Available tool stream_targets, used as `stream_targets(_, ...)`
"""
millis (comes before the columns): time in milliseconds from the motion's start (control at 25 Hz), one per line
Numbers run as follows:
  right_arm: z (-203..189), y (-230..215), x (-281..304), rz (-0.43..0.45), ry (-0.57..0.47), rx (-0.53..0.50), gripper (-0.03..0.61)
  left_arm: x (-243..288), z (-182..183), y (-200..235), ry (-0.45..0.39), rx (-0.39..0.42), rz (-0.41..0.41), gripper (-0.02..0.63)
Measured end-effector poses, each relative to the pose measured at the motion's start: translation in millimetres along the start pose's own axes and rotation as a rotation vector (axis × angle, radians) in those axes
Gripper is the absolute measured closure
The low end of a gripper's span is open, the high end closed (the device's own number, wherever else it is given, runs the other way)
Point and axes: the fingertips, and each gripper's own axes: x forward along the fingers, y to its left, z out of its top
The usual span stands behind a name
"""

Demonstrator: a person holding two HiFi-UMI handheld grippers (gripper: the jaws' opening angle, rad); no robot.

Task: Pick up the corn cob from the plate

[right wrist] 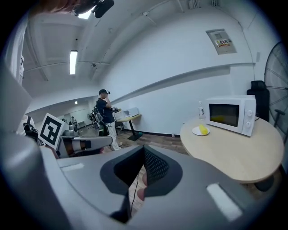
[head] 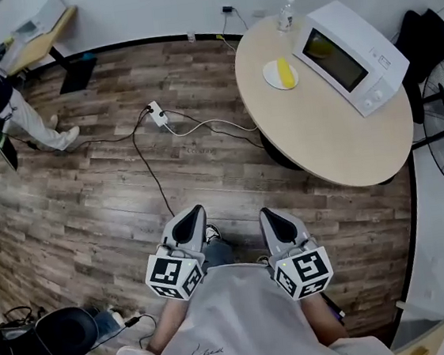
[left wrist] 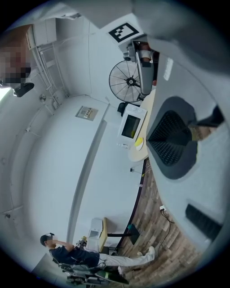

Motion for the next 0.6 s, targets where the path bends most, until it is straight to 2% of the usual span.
stream_targets(160, 12.7, 14.6, 34.0, 0.0, 0.012, 0.005, 0.572, 5.1, 16.5, 31.4, -0.009, 0.013, -0.02, 0.623)
stream_targets(440, 22.0, 22.9, 77.1, -0.073, 0.031, 0.051, 0.571, 5.6, 34.9, 77.1, -0.011, 0.041, -0.051, 0.623)
stream_targets(600, 28.2, 19.3, 86.5, -0.093, 0.02, 0.043, 0.571, 11.1, 41.1, 90.1, -0.02, 0.024, -0.069, 0.623)
